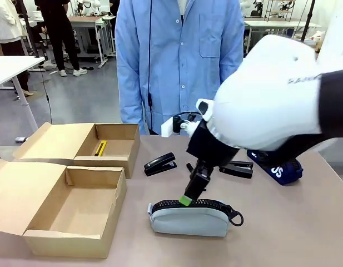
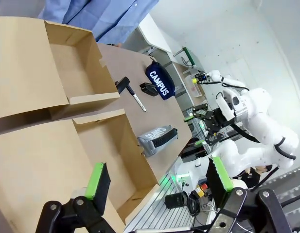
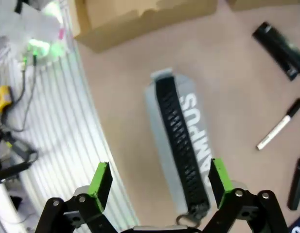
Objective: Place items inside the box.
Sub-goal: Pick up a Pencil pouch or Stapler and place it inside the Mailer Box closest to the robot.
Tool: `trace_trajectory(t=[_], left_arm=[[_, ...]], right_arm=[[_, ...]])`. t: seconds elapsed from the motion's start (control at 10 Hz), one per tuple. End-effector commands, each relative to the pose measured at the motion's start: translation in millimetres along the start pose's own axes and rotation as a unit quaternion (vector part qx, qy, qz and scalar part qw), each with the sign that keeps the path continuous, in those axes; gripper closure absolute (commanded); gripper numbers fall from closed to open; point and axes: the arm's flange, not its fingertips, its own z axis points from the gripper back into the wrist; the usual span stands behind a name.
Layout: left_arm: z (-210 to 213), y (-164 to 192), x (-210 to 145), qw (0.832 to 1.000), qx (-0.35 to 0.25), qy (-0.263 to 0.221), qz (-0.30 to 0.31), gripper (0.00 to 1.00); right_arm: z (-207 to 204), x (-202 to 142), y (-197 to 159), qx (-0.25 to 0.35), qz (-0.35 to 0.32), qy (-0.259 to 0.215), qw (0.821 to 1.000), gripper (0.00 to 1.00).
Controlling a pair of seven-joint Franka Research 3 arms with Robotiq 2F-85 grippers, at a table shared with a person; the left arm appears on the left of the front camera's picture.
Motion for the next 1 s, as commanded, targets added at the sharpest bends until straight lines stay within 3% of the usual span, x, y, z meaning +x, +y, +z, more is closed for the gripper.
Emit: trace_trajectory(t=[0.0, 0.2, 0.5, 0.9], left_arm=[[-0.1, -0.4, 1.1, 1.000, -0.009, -0.010, -0.011, 0.00], [-0.1, -0.4, 1.1, 1.000, -0.009, -0.010, -0.011, 0.00], [-0.1, -0.4, 1.1, 1.000, -0.009, -0.010, -0.011, 0.00], [-0.1, -0.4, 1.1, 1.000, -0.009, -0.010, -0.011, 0.00]], right_arm=[[-21.9, 12.0, -8.7, -0.021, 0.026, 0.032, 0.999, 0.00], [-40.2, 13.2, -15.7, -0.031, 0.058, 0.071, 0.995, 0.00], [-75.0, 9.3, -24.8, 0.011, 0.100, 0.135, 0.986, 0.00], [-100.4, 5.1, -24.4, 0.011, 0.103, 0.165, 0.981, 0.00]])
